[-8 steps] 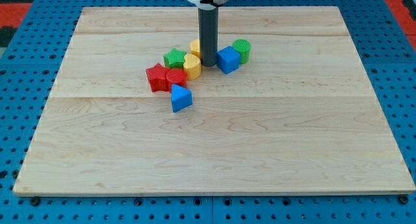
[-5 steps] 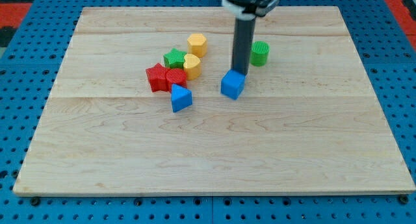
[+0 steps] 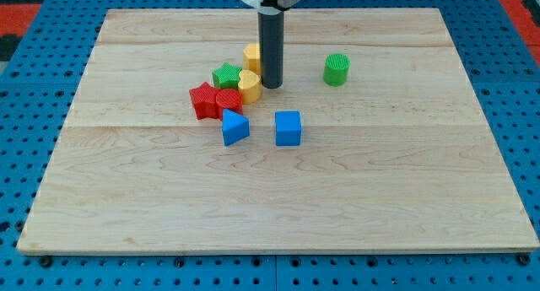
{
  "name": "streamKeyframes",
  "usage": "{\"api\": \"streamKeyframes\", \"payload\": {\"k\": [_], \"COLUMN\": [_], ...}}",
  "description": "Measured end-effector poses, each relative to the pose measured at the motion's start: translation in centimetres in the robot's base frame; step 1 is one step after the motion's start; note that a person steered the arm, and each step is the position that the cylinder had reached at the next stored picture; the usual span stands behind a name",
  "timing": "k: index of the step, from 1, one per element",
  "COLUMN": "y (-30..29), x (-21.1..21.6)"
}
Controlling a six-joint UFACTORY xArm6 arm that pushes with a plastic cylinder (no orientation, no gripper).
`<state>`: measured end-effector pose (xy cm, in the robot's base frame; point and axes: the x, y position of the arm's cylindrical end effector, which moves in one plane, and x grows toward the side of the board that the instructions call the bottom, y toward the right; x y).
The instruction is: Slide the yellow hexagon closer to the green circle
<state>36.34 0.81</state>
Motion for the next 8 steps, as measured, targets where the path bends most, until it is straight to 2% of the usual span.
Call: {"api": "streamKeyframes", "payload": {"k": [1, 2, 4, 5, 6, 7, 8], "y": [-0.9, -1.3, -1.6, -10.2, -14.3, -7.4, 3.3], "x": [0.0, -2.5, -10.6, -10.3, -8.6, -8.0, -8.0]}}
